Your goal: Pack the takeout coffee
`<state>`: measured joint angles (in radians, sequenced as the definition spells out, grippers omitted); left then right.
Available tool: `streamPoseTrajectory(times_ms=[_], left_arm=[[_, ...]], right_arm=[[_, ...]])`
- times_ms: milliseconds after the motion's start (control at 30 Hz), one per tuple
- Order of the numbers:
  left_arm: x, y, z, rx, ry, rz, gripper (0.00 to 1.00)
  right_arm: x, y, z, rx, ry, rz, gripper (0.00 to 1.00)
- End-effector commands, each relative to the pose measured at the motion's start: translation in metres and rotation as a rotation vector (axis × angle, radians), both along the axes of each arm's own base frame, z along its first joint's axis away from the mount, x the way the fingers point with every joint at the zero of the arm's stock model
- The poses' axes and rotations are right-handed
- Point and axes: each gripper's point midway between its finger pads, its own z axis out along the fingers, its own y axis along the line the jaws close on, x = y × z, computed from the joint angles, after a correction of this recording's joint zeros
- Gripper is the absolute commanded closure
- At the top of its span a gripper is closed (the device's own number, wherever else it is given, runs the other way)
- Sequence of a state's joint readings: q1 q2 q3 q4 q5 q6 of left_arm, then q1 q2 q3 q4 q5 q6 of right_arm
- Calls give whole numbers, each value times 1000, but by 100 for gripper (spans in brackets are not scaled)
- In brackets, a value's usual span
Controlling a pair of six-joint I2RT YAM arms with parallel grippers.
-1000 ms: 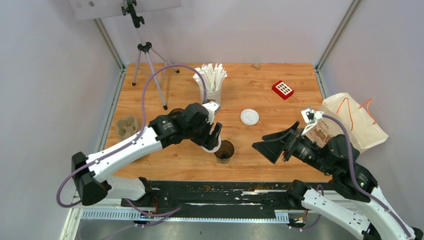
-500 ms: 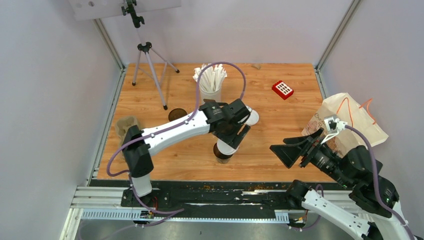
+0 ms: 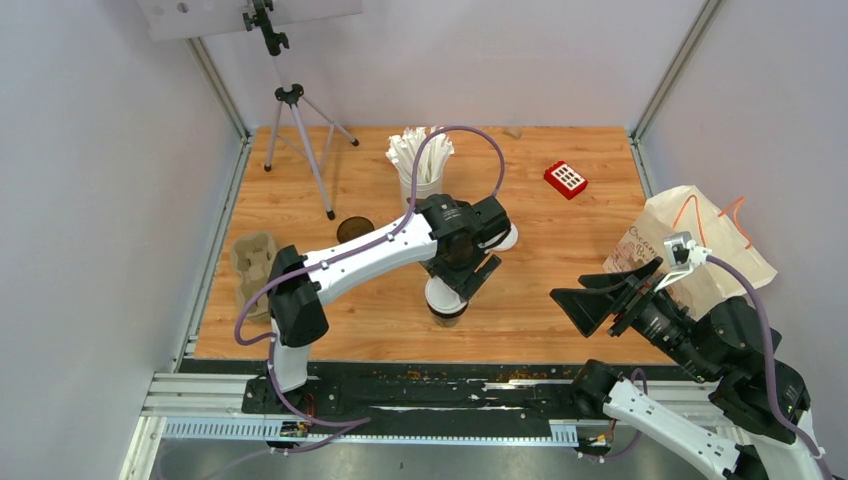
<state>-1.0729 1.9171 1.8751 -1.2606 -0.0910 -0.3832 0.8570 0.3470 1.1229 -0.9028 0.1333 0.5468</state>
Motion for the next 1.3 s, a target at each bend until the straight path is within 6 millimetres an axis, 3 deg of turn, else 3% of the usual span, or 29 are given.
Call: streamPoseTrajectory(times_ms=[0, 1267], left_arm=[[-2, -2, 4, 6, 15, -33, 31], [5, -7, -20, 118, 74, -114, 23]], right_arm=[[0, -6, 5, 0, -34, -15, 0], [4, -10, -4, -39, -34, -39, 0]])
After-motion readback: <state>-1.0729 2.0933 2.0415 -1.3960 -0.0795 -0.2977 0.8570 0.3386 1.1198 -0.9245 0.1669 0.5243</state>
